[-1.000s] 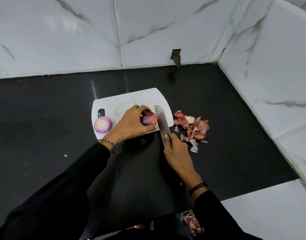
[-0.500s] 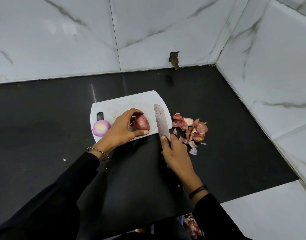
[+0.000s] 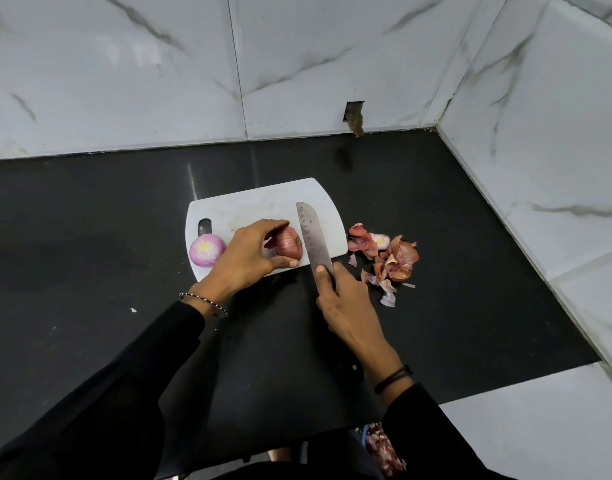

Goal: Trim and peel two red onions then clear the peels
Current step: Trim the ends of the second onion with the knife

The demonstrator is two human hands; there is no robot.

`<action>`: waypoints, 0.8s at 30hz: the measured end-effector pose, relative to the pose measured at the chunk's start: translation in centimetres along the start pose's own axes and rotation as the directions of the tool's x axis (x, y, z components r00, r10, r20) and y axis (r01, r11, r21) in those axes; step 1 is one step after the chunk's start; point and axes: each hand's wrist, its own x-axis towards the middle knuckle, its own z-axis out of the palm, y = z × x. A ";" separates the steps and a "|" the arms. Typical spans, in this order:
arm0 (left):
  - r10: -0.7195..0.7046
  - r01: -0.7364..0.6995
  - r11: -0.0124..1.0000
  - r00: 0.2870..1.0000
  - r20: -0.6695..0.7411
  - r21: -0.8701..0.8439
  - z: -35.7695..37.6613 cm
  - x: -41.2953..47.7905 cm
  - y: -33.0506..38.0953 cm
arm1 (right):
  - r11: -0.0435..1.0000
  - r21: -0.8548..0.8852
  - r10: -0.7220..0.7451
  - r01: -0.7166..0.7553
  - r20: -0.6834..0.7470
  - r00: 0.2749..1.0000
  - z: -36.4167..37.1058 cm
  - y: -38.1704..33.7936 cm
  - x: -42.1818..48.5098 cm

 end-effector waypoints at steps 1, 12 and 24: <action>0.009 -0.009 1.000 1.000 0.003 0.022 0.1 0.0 0.2 | 1.000 0.000 -0.002 0.002 0.001 1.000 0.0 0.0 0.0; 0.078 -0.083 0.978 0.996 0.034 0.190 0.6 0.5 1.0 | 1.000 0.017 -0.014 0.014 -0.020 1.000 -0.2 -0.3 0.1; 0.053 -0.061 0.965 0.998 0.040 0.255 0.4 0.6 1.7 | 0.997 0.074 0.035 -0.037 0.035 0.999 -0.5 -0.8 0.1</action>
